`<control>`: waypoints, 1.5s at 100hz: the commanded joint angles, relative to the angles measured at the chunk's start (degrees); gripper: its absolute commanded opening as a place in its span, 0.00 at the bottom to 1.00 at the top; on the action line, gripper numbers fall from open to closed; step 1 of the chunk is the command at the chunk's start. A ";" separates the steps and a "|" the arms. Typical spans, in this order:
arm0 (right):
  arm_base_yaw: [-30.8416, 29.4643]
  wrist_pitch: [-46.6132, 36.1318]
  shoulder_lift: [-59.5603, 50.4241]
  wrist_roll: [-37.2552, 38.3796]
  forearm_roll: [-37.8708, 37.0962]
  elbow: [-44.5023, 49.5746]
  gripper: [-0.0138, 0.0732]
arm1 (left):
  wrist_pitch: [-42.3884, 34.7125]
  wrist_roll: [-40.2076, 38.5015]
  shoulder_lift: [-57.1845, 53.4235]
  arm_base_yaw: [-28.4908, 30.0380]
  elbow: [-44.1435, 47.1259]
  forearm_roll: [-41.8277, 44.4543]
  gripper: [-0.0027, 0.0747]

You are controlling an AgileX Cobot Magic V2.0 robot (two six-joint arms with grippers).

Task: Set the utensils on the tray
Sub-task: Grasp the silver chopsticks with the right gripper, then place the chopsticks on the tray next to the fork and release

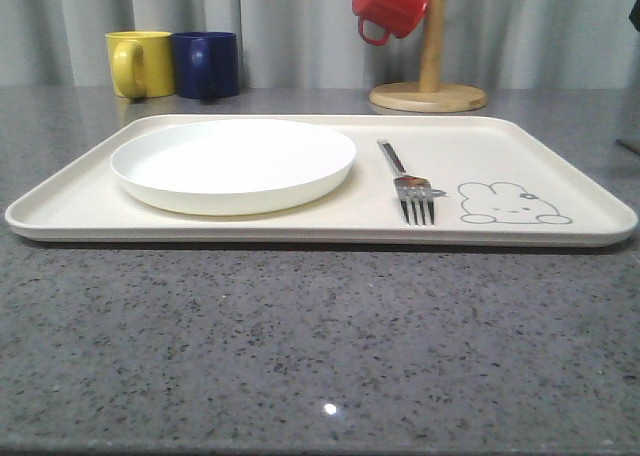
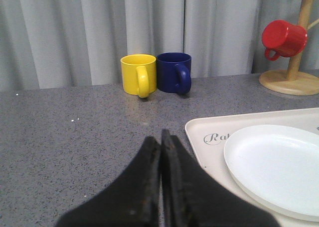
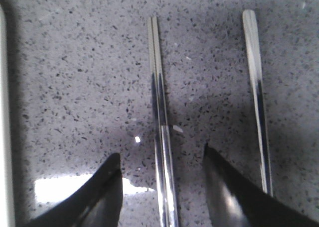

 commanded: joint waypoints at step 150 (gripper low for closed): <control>14.30 -3.00 -4.95 9.37 6.33 -3.32 0.12 | -4.19 -0.20 0.41 0.08 -1.62 -0.36 0.01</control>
